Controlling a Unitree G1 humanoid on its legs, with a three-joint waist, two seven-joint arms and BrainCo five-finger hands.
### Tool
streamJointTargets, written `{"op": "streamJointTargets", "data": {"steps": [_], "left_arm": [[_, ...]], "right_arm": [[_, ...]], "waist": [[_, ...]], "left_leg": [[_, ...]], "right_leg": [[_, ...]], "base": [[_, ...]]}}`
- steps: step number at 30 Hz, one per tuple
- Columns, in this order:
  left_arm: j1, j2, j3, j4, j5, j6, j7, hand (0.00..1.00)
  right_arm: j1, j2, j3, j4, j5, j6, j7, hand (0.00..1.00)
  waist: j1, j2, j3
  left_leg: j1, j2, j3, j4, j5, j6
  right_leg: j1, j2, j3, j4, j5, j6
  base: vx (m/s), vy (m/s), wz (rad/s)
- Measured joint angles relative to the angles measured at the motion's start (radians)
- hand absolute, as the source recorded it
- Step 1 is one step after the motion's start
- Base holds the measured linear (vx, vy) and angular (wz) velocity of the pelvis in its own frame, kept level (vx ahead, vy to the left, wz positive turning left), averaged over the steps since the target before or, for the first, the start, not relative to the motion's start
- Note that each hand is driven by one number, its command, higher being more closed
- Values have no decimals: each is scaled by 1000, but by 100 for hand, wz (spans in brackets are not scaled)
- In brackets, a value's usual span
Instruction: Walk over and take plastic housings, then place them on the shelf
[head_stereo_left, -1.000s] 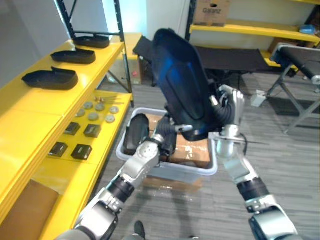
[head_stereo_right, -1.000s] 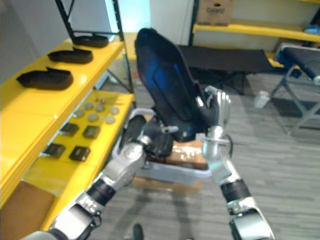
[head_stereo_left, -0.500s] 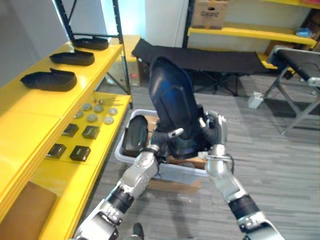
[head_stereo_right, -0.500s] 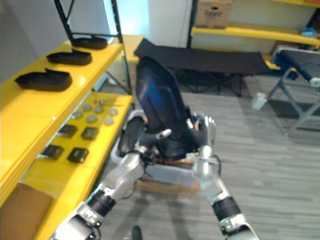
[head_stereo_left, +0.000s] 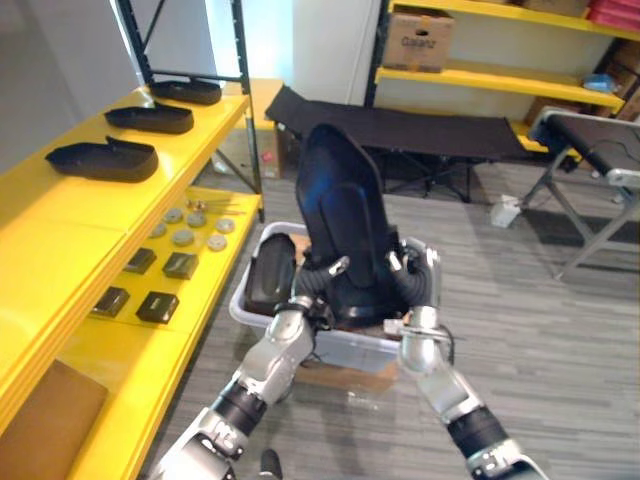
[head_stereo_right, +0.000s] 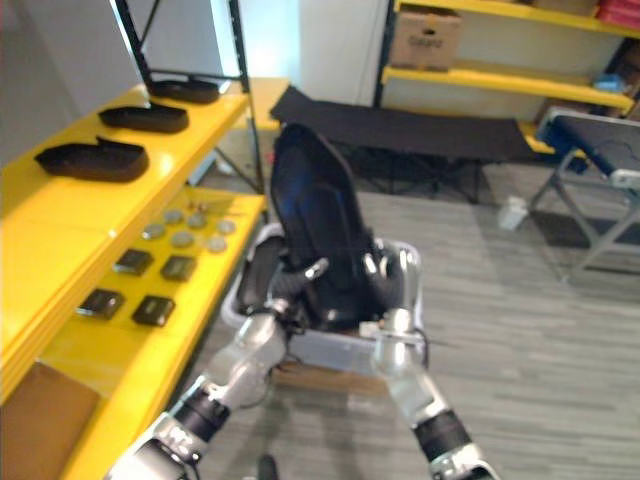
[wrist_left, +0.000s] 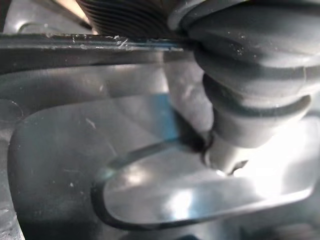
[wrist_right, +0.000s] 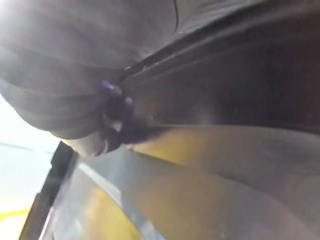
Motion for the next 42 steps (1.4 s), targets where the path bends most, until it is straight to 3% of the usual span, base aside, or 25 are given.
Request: {"op": "streamJointTargets", "data": {"steps": [6, 11, 16, 20, 25, 29, 32, 33, 38, 42], "left_arm": [[0, 0, -9, -11, 30, -3, 7, 100], [21, 0, 12, -102, 201, -27, 84, 100], [66, -5, 86, -235, 415, -76, 151, 100], [71, -23, 176, -242, 524, -83, 221, 100], [116, -18, 312, -244, 698, -85, 352, 100], [162, -12, 401, -252, 785, -87, 439, 100], [187, -11, 473, -260, 798, -125, 488, 100], [210, -11, 504, -280, 796, -152, 505, 100], [375, -40, 546, -407, 749, -283, 483, 100], [529, -110, 514, -441, 673, -338, 418, 100]], "right_arm": [[22, -9, 18, -2, 54, -56, 31, 0], [49, -15, 51, -33, 168, -115, 98, 0], [75, 8, 15, -263, 238, -212, 156, 0], [60, 13, -77, -409, 269, -263, 169, 0], [63, 10, -318, -493, 489, -274, 233, 0], [142, 11, -441, -552, 623, -276, 300, 0], [270, 29, -548, -545, 711, -269, 358, 0], [297, 50, -585, -524, 740, -261, 375, 0], [488, 144, -623, -324, 866, -199, 510, 0], [574, 207, -600, -195, 883, -171, 539, 0]], "waist": [[1, 0, 0], [1, 0, 0], [4, 0, 0], [3, 3, -2], [-4, 19, -11], [-22, 35, -21], [-31, 41, -25], [-48, 44, -24], [-60, 54, -26], [-64, 71, -35]], "left_leg": [[0, 0, 1, 0, 0, 0], [-2, -1, 1, 0, 2, 2], [9, -4, 7, 0, 4, 4], [13, -4, 8, 0, 4, 4], [19, -4, 16, 0, -2, 2], [19, -4, 20, 0, -3, 4], [11, -3, 24, 0, -4, 4], [8, -3, 29, -1, -4, 4], [5, 0, 50, -1, -13, 5], [-6, 0, 50, -1, -17, 3]], "right_leg": [[0, 0, 0, -1, 0, 0], [0, 6, -1, 3, 0, 0], [1, 6, 0, 16, -5, -8], [0, 6, 1, 26, -9, -8], [-1, 1, 9, 29, -10, -8], [-3, 0, 21, 25, -10, -8], [-12, 0, 25, 21, -10, -8], [-17, 0, 27, 20, -10, -8], [-34, 1, 52, 21, -10, -8], [-41, 1, 52, 16, -12, -5]], "base": [[0, 0, 0], [0, 0, 0], [0, 0, -2], [0, 0, 0], [-15, 35, -2], [19, 23, -4], [28, 11, -5], [37, 12, -10], [45, 3, -14], [53, 6, 0]]}}
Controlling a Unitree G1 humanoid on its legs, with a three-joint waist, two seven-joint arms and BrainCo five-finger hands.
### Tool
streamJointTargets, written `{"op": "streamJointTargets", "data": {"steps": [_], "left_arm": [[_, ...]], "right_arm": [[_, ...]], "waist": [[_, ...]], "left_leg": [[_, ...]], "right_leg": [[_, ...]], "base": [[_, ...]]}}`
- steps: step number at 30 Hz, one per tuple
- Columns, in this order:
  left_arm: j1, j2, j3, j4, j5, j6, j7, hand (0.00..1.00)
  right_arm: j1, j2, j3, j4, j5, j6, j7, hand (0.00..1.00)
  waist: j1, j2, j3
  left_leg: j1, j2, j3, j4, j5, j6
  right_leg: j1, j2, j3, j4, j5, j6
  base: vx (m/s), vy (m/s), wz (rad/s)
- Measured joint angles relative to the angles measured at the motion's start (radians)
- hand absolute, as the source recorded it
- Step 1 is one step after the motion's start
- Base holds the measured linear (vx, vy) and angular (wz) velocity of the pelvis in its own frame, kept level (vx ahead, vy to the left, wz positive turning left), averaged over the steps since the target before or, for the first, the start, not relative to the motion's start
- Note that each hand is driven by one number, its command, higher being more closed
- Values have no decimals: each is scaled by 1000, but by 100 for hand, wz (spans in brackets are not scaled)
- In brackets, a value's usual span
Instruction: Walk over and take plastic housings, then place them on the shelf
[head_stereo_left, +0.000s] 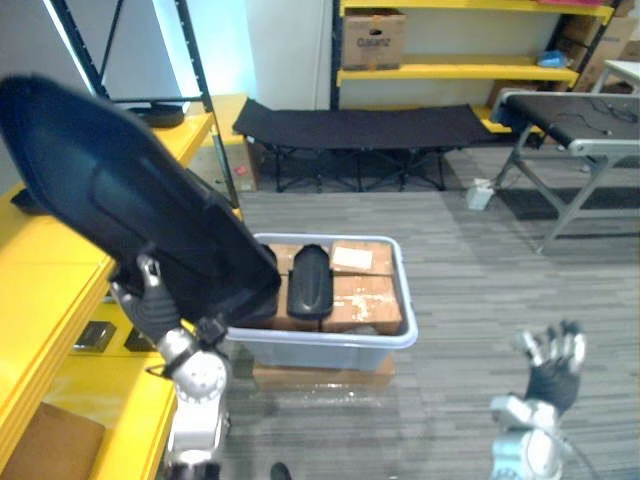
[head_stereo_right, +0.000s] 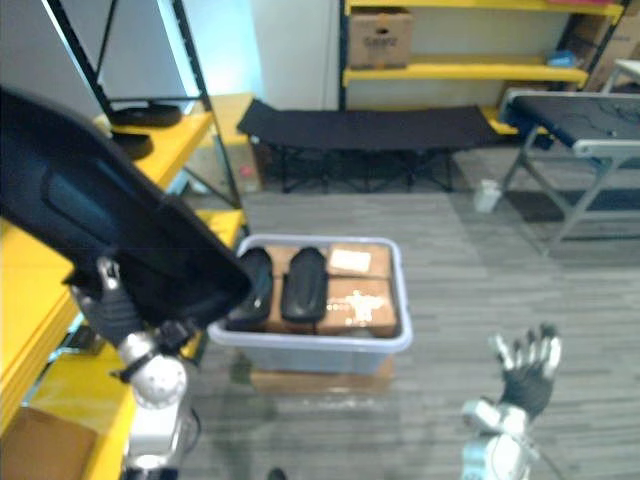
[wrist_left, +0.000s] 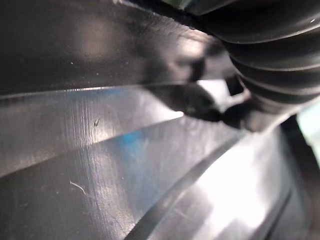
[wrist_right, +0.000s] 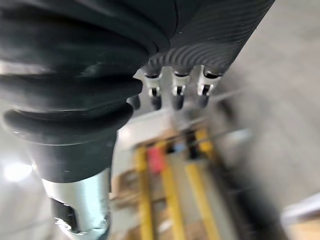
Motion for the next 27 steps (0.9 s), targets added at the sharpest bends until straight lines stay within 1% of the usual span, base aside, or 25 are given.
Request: {"op": "streamJointTargets", "data": {"steps": [2, 4, 5, 7, 8, 10, 11, 13, 15, 16, 17, 18, 21, 23, 24, 27], "left_arm": [[48, -16, 0, 0, -17, -1, -23, 100], [75, -12, 10, -4, -17, -2, -24, 100], [79, -11, 17, -12, -16, -2, -24, 100], [88, -9, 61, -55, -5, -2, 6, 100], [88, -9, 74, -70, -3, -2, 14, 100], [92, -10, 139, -139, 6, -1, 39, 100], [94, -11, 160, -157, 6, -1, 42, 100], [134, -16, 263, -220, 5, -2, 41, 100], [165, -19, 316, -246, 7, -3, 39, 100], [193, -26, 363, -260, 6, -11, 31, 100], [204, -32, 381, -263, 6, -16, 25, 100], [217, -47, 417, -271, 6, -21, 15, 100], [248, -67, 468, -295, 4, -31, -4, 100], [255, -77, 479, -304, 4, -43, -25, 100], [258, -88, 478, -314, 4, -44, -35, 100], [268, -99, 476, -315, -5, -47, -69, 100]], "right_arm": [[5, 3, 9, 12, 0, 0, 13, 0], [-2, 4, 8, 12, 2, -4, 39, 0], [-9, 3, 8, 12, 2, -4, 47, 0], [-50, -3, 32, 10, 1, -3, 78, 0], [-60, -7, 46, 10, 1, -3, 80, 0], [-115, -19, 117, 11, -2, 0, 85, 0], [-132, -21, 136, 11, -3, 1, 86, 0], [-216, -34, 223, 21, -12, 17, 96, 0], [-261, -36, 259, 48, -25, 27, 97, 0], [-295, -36, 288, 73, -31, 37, 101, 0], [-310, -36, 300, 84, -32, 40, 103, 0], [-333, -36, 319, 96, -33, 43, 104, 0], [-380, -36, 359, 120, -41, 59, 110, 0], [-398, -35, 388, 120, -41, 72, 120, 0], [-403, -35, 417, 120, -41, 76, 122, 0], [-403, -34, 468, 120, -43, 102, 125, 0]], "waist": [[0, 5, 0], [17, 5, 1], [20, 4, 2], [26, 3, 5], [30, 3, 5], [68, 3, 13], [78, 3, 14], [117, 2, 23], [142, -7, 29], [179, -13, 32], [193, -15, 33], [214, -19, 37], [242, -28, 41], [250, -34, 49], [260, -38, 55], [264, -42, 73]], "left_leg": [[-4, 1, 0, 0, 0, 0], [-3, 0, -3, 0, 0, 0], [-3, -1, -6, 0, 0, 0], [-8, -8, -36, 0, 0, 0], [-12, -10, -48, 0, 1, -1], [-30, -20, -110, 0, 9, -7], [-37, -24, -126, 0, 12, -5], [-50, -38, -195, 0, 25, -3], [-52, -49, -229, 1, 29, 0], [-54, -59, -262, 1, 32, 4], [-55, -64, -275, 1, 33, 4], [-56, -73, -292, 1, 33, 5], [-59, -93, -338, 1, 33, 6], [-62, -94, -344, 1, 32, 7], [-63, -94, -354, 1, 31, 8], [-71, -93, -363, 1, 31, 8]], "right_leg": [[-5, 0, 0, 0, -1, 2], [-1, 1, -3, -1, -3, 4], [2, 0, -6, -2, -3, 4], [18, -2, -37, -6, -5, 7], [23, -4, -52, -7, -6, 9], [43, -4, -112, -15, -9, 13], [46, -4, -129, -16, -9, 14], [73, -7, -202, -15, -19, 19], [95, -9, -242, -13, -28, 19], [116, -10, -279, -12, -29, 19], [122, -11, -291, -11, -31, 17], [135, -14, -316, -10, -37, 16], [153, -23, -360, 8, -63, 8], [151, -25, -367, 21, -75, 1], [151, -24, -370, 23, -79, -3], [149, -19, -383, 28, -93, 0]], "base": [[0, 0, 0], [30, 3, 4], [32, 6, 11], [28, 10, 32], [31, 14, 56], [45, 11, 71], [34, -3, 84], [30, -10, 90], [55, -11, 77], [72, -13, 73], [79, -8, 76], [35, 6, 50], [18, 15, 52], [-14, 8, 21], [-26, -11, 15], [-25, -12, 13]]}}
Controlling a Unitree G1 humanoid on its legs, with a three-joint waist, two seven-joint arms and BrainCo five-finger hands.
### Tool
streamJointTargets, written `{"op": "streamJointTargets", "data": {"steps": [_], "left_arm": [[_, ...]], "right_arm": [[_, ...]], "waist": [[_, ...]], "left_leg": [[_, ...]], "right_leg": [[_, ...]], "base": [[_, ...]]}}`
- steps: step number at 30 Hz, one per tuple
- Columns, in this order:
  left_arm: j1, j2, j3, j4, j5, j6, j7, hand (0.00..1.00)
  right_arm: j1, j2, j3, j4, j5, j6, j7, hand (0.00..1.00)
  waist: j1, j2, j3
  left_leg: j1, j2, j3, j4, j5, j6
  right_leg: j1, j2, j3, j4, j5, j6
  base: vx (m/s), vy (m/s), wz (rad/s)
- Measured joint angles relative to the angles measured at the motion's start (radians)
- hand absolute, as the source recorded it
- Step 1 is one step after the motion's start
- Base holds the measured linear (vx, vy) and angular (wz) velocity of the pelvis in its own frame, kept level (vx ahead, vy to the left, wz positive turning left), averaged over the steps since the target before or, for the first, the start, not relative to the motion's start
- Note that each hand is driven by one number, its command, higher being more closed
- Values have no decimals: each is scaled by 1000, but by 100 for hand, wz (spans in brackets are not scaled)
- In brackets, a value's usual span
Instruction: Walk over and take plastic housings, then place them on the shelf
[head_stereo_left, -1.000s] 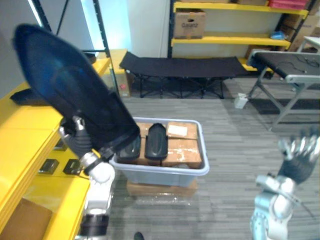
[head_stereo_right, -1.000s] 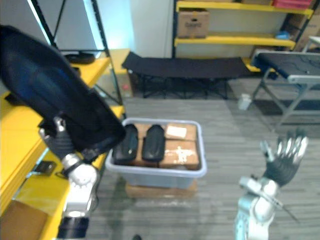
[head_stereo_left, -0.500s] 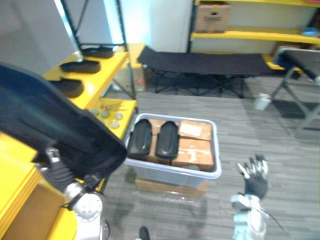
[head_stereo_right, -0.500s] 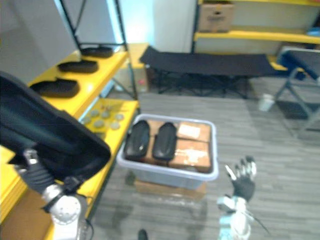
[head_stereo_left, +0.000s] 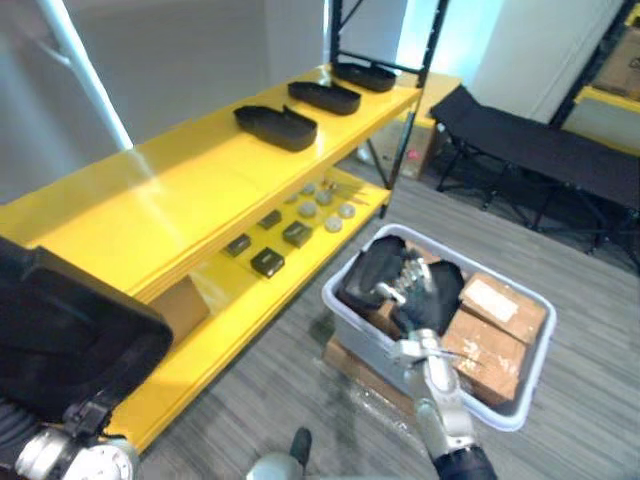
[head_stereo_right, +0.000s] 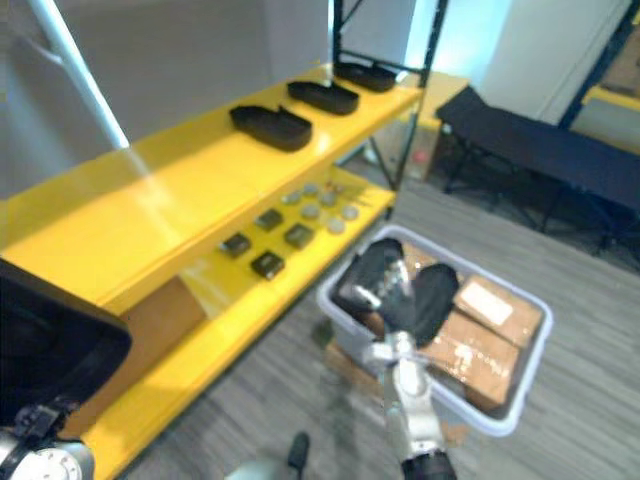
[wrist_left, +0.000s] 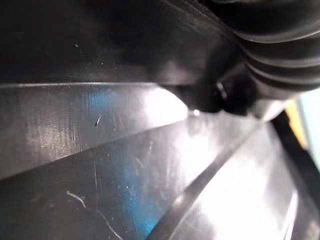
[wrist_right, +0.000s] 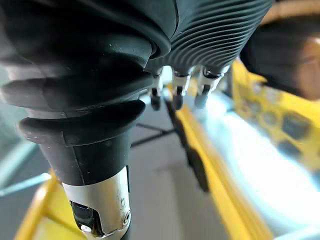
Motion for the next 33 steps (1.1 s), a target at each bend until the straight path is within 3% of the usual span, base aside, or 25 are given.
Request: {"op": "streamJointTargets", "data": {"steps": [7, 12, 16, 17, 19, 22, 25, 33], "left_arm": [[8, -5, -8, 0, -4, 0, -2, 100], [-18, 5, -49, -6, -9, 0, -6, 100], [-80, 29, -78, -8, 2, 0, -67, 100], [-87, 39, -87, -8, 2, 0, -82, 100], [-146, 138, -153, -4, 2, -4, -159, 100], [-244, 249, -210, 35, 3, -23, -242, 100], [-258, 257, -207, 83, -2, -22, -262, 100], [-221, 247, -236, 108, -7, -9, -280, 100]], "right_arm": [[1, -19, 72, -1, -67, 72, 21, 0], [2, -56, 51, -7, -97, 82, 18, 0], [2, -91, -7, -35, -99, 81, 46, 0], [2, -94, -14, -39, -101, 81, 50, 0], [22, -116, -54, -64, -136, 75, 62, 0], [55, -147, -126, -126, -136, 67, 65, 0], [53, -168, -172, -125, -136, 46, 89, 0], [38, -172, -184, -123, -135, 45, 131, 0]], "waist": [[0, -8, 6], [-4, -1, 13], [-24, 15, 26], [-31, 18, 28], [-59, 27, 33], [-92, 26, 34], [-85, 21, 33], [-85, 24, 37]], "left_leg": [[-6, 6, 1, 0, 0, 0], [-6, 4, 14, 0, -4, 5], [-19, 4, 48, 0, -6, 7], [-19, 3, 37, 0, -6, 7], [-28, -7, -35, 0, -5, 8], [-55, -1, -83, 2, -3, 11], [-53, -12, -82, 6, 36, 30], [-52, -11, -68, 7, 67, -6]], "right_leg": [[6, 16, -10, -1, -4, 2], [34, 14, -52, -1, 3, 14], [31, 6, -51, 38, -27, -28], [29, 4, -41, 53, -31, -35], [0, 2, 97, 157, -36, -44], [-37, 19, 214, 260, -37, -44], [-25, 14, 219, 268, -59, -45], [3, 22, 232, 217, -125, -35]], "base": [[7, -7, 3], [-8, 7, 22], [-32, 33, 36], [-28, 44, 65], [3, 69, 104], [77, -20, 115], [93, -64, 39], [39, -102, -3]]}}
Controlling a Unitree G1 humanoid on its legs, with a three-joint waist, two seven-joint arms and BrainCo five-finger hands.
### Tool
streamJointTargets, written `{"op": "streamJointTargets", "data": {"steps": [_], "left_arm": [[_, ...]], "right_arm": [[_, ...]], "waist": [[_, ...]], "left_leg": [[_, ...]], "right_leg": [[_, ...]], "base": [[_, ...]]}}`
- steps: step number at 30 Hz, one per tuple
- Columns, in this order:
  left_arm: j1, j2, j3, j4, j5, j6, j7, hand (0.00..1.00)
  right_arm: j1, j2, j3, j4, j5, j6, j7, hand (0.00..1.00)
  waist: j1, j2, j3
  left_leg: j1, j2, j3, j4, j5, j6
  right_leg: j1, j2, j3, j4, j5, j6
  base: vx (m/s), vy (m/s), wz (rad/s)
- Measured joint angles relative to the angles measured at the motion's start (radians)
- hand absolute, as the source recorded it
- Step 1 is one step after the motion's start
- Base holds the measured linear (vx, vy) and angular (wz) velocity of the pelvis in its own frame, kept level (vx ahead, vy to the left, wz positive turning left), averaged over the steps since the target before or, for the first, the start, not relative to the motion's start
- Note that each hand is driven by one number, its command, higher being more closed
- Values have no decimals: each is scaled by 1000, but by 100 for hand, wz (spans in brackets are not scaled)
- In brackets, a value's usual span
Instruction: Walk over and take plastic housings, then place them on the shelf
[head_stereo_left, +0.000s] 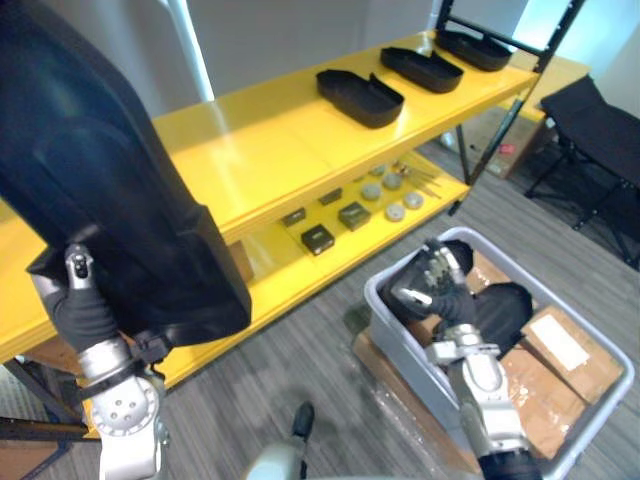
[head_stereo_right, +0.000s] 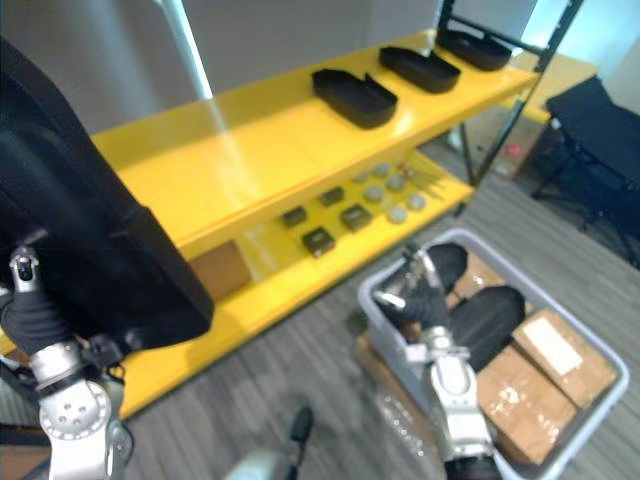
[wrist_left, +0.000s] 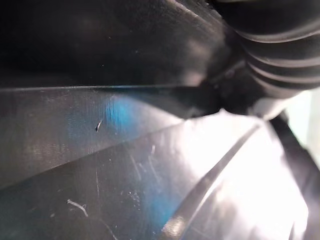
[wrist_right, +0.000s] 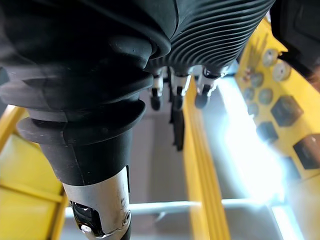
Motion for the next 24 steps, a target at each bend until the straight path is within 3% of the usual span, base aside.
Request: {"op": "streamJointTargets", "data": {"steps": [5, 8, 9, 10, 11, 12, 14, 15, 16, 17, 19, 20, 22, 24], "left_arm": [[32, -18, -4, -1, 1, 0, 2, 100], [66, -74, -7, -5, 9, 0, 12, 100], [74, -79, -6, -6, 10, -1, 13, 100], [83, -82, -6, -9, 11, -1, 18, 100], [89, -83, 1, -18, 17, -1, 19, 100], [101, -82, 10, -37, 19, -1, 19, 100], [108, -83, 23, -71, 19, -3, 18, 100], [107, -84, 43, -93, 20, -4, 18, 100], [103, -87, 70, -99, 20, -6, 20, 100], [99, -88, 75, -98, 21, -4, 20, 100], [96, -64, 98, -101, 44, -3, 39, 100], [94, -51, 102, -100, 47, -3, 48, 100], [59, -19, 109, -97, 45, -2, 68, 100], [2, 9, 108, -73, 44, -1, 75, 100]], "right_arm": [[13, 0, -28, -1, 0, -1, 18, 0], [25, 2, -37, -1, 0, -4, 20, 0], [28, 7, -37, -1, 0, -6, 21, 0], [30, 21, -37, -2, 0, -17, 25, 0], [29, 23, -37, -3, -1, -23, 28, 0], [28, 33, -37, -8, -1, -24, 32, 0], [27, 51, -34, -18, -3, -36, 35, 0], [24, 54, -33, -26, -6, -43, 34, 0], [15, 51, -31, -25, -23, -45, 28, 0], [16, 50, -29, -25, -31, -46, 19, 0], [-3, 47, -18, -22, -58, -72, -8, 0], [-12, 48, -17, -18, -66, -86, -9, 0], [-44, 42, -17, -16, -78, -122, -24, 0], [-49, 35, -25, -25, -78, -124, -30, 0]], "waist": [[-4, 17, 34], [-19, 34, 54], [-19, 21, 60], [-18, 17, 64], [-11, 18, 64], [-2, 15, 65], [4, -12, 61], [4, -28, 67], [7, -19, 76], [2, -14, 76], [5, -12, 75], [5, -13, 74], [-2, -1, 75], [-6, 18, 77]], "left_leg": [[-7, 9, 22, 0, -2, -8], [-20, 27, 57, 0, -4, -10], [-23, 30, 72, 9, -7, -8], [-56, 31, 101, 116, -30, 24], [-84, 25, 121, 188, -65, 25], [-96, 18, 122, 226, -103, 0], [-118, -11, 124, 260, -132, 14], [-147, -26, 134, 340, -183, 50], [-161, -27, 123, 400, -236, 32], [-157, -32, 115, 412, -248, 38], [-103, -38, 89, 388, -274, 61], [-83, -40, 79, 370, -276, 62], [-17, -42, 17, 318, -275, 62], [26, -42, -39, 288, -272, 56]], "right_leg": [[1, 9, 15, -19, -70, 28], [4, 11, -13, -35, -90, 39], [7, 4, -19, -38, -91, 37], [16, -6, -23, -38, -96, 30], [22, -9, -25, -37, -100, 32], [31, -14, -28, -37, -110, 30], [34, -37, -45, -34, -135, -14], [40, -53, -52, -22, -138, -34], [20, -64, -37, 101, -114, -42], [-13, -79, -25, 187, -91, -57], [-154, -121, 74, 492, 103, -98], [-185, -127, 101, 553, 114, -86], [-261, -89, 131, 599, 21, -56], [-287, -21, 164, 470, -33, -49]], "base": [[-102, -82, -14], [-149, -42, 19], [-60, 40, 19], [-13, 33, 5], [0, 0, 0], [33, 53, 11], [71, 85, 25], [134, 94, 26], [168, 106, 34], [210, 142, 32], [262, 202, 28], [310, 157, 28], [257, 86, 50], [244, 27, 83]]}}
